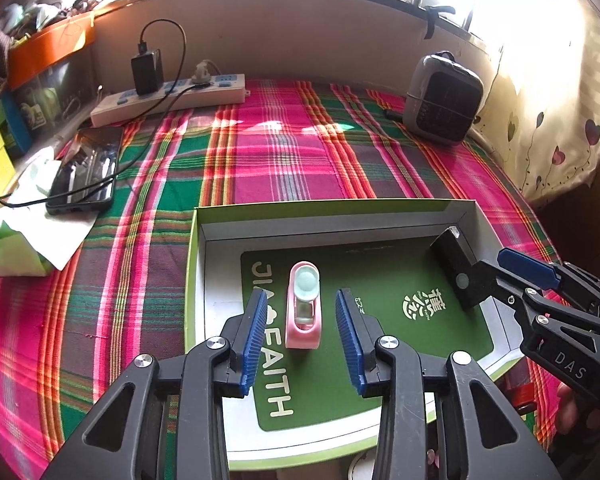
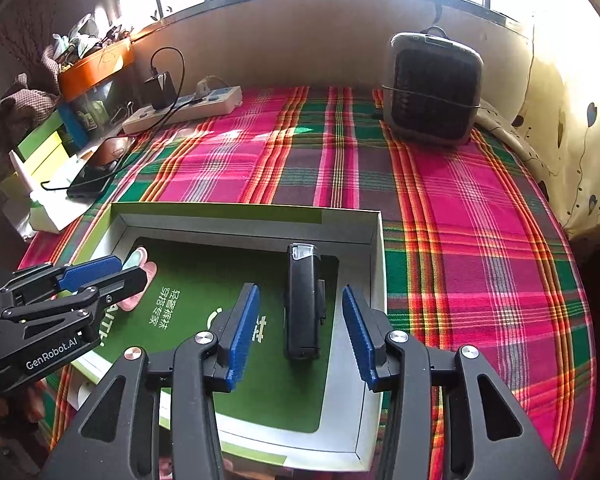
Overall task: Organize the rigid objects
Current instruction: 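Grasp the red-capped medicine bottle with the right tool while the left tool moves toward the white charger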
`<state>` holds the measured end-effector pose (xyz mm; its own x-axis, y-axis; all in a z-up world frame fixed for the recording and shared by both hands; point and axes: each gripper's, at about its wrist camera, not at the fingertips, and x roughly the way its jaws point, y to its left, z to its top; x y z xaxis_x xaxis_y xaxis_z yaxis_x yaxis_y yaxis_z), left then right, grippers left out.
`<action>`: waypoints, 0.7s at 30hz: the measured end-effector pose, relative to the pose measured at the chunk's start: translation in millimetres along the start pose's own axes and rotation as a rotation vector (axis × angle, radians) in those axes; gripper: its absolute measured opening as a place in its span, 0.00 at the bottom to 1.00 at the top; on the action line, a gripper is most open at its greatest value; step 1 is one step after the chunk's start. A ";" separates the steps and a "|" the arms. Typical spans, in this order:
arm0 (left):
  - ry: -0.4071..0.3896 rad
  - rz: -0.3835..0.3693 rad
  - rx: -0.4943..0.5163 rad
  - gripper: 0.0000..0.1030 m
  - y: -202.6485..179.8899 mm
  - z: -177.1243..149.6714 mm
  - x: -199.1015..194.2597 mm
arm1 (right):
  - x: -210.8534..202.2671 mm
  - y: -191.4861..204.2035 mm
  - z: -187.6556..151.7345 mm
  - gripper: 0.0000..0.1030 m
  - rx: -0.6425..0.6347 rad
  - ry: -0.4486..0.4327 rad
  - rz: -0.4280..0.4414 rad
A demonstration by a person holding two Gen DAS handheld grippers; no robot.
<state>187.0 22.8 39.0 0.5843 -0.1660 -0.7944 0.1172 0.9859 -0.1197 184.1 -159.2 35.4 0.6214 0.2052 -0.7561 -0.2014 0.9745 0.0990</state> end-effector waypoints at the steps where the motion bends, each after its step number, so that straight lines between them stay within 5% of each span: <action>1: -0.007 0.002 0.000 0.34 -0.1 -1.1 -4.0 | -2.9 0.1 -0.3 0.44 0.003 -0.005 0.003; 21: -0.073 0.005 -0.100 0.34 30.2 -62.4 -69.4 | -71.8 -19.2 -59.4 0.44 0.087 -0.060 -0.054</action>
<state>99.8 65.6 53.4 0.6418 -0.1586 -0.7503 0.0358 0.9835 -0.1772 98.4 -198.0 49.5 0.6741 0.1545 -0.7223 -0.1012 0.9880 0.1169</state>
